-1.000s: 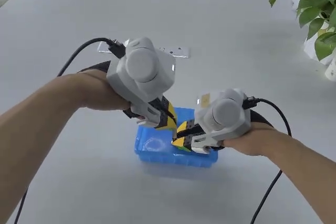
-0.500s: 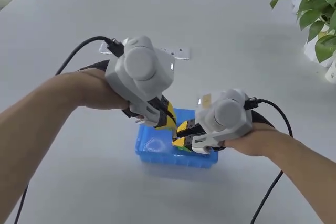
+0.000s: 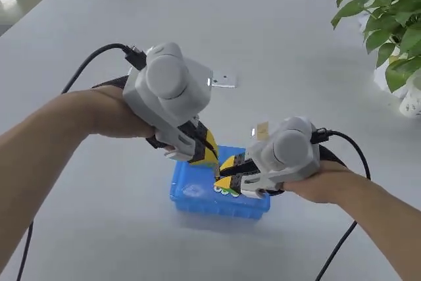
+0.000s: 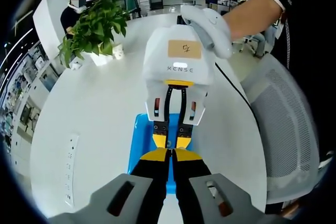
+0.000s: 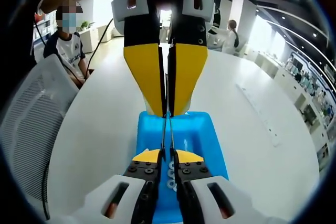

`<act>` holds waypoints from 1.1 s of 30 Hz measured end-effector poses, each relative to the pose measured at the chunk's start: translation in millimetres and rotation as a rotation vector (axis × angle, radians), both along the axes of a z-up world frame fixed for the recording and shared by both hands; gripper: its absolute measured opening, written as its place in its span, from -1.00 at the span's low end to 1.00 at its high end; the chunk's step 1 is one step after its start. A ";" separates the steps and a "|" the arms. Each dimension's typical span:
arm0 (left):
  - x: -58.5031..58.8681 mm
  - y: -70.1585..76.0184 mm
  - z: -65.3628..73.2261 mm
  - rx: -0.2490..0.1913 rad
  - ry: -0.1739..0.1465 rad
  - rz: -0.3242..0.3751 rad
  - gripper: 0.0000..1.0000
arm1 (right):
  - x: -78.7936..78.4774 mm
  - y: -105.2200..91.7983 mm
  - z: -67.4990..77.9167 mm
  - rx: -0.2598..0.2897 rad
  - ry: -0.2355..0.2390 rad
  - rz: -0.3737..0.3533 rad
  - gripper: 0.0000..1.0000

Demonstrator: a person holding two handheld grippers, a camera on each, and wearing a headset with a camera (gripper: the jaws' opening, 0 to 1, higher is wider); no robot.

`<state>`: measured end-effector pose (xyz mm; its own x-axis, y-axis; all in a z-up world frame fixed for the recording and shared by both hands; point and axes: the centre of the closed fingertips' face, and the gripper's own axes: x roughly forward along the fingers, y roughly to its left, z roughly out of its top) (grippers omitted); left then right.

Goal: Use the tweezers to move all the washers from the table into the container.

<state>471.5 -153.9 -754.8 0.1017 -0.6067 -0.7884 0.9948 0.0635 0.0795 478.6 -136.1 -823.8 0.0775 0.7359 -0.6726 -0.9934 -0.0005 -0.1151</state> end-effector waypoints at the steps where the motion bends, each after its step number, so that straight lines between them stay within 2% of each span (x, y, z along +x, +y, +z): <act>1: -1.8 0.1 2.4 0.000 -0.002 -0.001 -0.88 | -1.4 -0.5 2.6 0.002 -0.001 -0.002 -0.79; 9: -15.2 1.5 19.2 -0.013 -0.021 -0.001 -0.88 | -13.1 -5.3 20.8 0.024 -0.021 -0.008 -0.82; 20: -40.3 4.7 26.3 -0.013 -0.037 -0.016 -0.89 | -38.3 -13.2 32.9 0.014 -0.026 -0.001 -0.85; 26: -58.6 5.4 20.0 -0.023 -0.040 -0.031 -0.89 | -57.4 -19.8 31.1 -0.021 -0.039 0.032 -0.87; 33: -74.0 6.9 3.2 -0.027 -0.030 -0.036 -0.89 | -75.0 -27.3 20.9 -0.054 -0.033 0.055 -0.87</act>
